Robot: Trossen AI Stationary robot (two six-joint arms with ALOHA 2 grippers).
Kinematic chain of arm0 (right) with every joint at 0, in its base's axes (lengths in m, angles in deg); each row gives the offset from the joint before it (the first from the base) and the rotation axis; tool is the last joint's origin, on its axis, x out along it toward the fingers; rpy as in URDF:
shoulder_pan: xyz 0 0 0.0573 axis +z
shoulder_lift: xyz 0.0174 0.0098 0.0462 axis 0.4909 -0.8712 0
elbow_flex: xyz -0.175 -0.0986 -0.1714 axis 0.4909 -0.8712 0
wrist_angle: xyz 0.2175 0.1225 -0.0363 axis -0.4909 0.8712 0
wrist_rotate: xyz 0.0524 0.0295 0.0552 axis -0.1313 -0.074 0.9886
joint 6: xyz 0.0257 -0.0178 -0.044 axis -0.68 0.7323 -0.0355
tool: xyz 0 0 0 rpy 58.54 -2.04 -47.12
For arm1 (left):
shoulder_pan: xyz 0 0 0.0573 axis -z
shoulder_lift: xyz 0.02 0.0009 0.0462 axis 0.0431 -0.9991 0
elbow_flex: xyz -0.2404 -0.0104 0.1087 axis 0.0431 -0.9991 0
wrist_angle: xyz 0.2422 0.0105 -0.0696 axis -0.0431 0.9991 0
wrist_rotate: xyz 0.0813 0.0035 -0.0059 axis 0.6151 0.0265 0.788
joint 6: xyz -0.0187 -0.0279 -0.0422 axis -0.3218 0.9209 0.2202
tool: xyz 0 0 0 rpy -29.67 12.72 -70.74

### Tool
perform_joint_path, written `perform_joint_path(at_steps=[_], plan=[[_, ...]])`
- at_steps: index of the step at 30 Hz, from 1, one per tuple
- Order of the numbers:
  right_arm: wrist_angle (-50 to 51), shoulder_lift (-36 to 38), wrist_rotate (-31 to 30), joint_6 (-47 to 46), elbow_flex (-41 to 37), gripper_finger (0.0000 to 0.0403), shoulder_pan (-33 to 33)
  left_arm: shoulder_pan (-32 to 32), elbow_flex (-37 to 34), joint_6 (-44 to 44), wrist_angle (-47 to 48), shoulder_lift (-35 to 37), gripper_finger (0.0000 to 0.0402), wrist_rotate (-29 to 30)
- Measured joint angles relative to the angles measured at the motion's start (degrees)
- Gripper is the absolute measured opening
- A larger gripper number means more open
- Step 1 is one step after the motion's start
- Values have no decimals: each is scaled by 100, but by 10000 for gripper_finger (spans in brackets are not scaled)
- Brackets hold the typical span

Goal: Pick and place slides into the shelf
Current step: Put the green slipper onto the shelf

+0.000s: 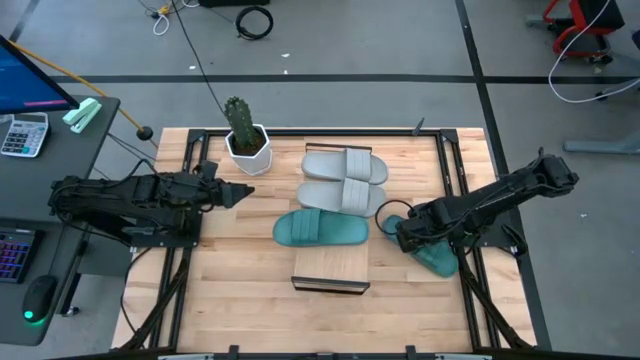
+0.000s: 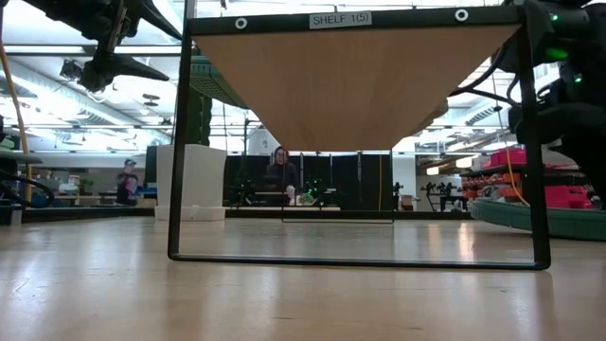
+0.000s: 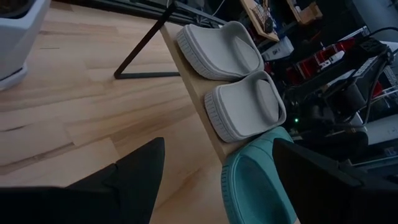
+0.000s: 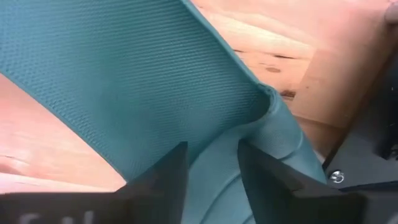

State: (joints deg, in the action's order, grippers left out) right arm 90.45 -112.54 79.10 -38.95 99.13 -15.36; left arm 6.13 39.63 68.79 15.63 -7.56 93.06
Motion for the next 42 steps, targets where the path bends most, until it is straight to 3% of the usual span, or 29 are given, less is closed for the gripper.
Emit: perform_joint_path(at_steps=[6,13,19,24,31,42], plan=[[-24,-3,4,293,-7,19,2,0,0,-6,1,2,302,42],[-46,156,-9,359,73,6,0,0,-2,-47,4,0,302,42],[930,559,-104,455,652,39,123,0,0,-42,4,2,302,42],[1975,1001,30,-275,1014,63,717,0,-2,-22,4,0,302,42],[1714,1398,72,-2448,859,106,2020,0,0,-20,8,2,302,107],[1443,913,213,-4079,855,209,3020,-2,0,-15,10,0,302,188]])
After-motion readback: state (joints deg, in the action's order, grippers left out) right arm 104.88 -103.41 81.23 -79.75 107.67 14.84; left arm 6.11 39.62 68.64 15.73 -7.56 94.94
